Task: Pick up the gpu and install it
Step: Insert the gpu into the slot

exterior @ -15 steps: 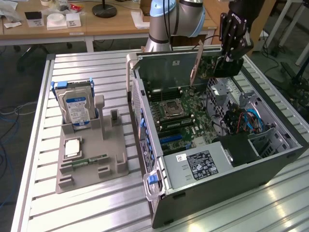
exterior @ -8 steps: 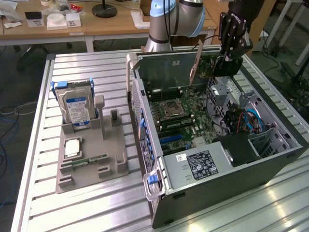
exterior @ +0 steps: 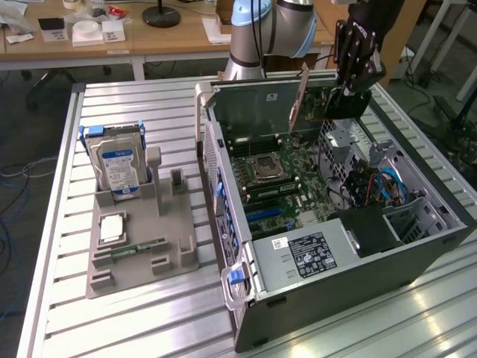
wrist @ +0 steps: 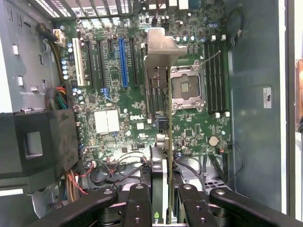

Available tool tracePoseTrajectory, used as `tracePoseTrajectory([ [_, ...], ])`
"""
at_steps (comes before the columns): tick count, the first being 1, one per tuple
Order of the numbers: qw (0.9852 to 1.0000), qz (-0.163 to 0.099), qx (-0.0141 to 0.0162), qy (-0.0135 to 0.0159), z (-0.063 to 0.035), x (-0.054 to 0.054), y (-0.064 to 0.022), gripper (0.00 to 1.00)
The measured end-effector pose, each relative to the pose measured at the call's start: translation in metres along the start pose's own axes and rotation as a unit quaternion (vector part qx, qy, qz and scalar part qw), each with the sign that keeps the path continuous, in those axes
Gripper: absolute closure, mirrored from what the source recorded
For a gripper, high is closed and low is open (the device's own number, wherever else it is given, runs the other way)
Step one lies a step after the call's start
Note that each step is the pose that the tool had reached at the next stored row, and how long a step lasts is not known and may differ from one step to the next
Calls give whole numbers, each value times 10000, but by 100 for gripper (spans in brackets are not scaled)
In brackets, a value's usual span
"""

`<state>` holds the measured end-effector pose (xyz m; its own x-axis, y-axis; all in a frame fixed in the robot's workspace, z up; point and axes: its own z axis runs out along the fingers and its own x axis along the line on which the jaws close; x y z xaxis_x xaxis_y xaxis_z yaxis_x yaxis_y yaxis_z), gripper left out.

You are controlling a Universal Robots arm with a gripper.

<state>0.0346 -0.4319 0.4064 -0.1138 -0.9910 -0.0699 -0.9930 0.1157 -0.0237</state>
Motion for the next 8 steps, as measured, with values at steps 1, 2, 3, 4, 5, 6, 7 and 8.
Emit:
tracePoseTrajectory([
  [1,10000,0,0,1,0,1,5,73],
  [2,10000,0,0,0,0,1,5,73],
  [3,10000,-1,0,0,0,0,5,73],
  [4,10000,0,0,0,0,0,5,73],
  [5,10000,-1,0,0,1,0,5,73],
  [6,10000,-1,0,0,0,0,5,73],
  [7,10000,0,0,0,0,0,5,73],
  [8,10000,0,0,0,1,0,5,73],
])
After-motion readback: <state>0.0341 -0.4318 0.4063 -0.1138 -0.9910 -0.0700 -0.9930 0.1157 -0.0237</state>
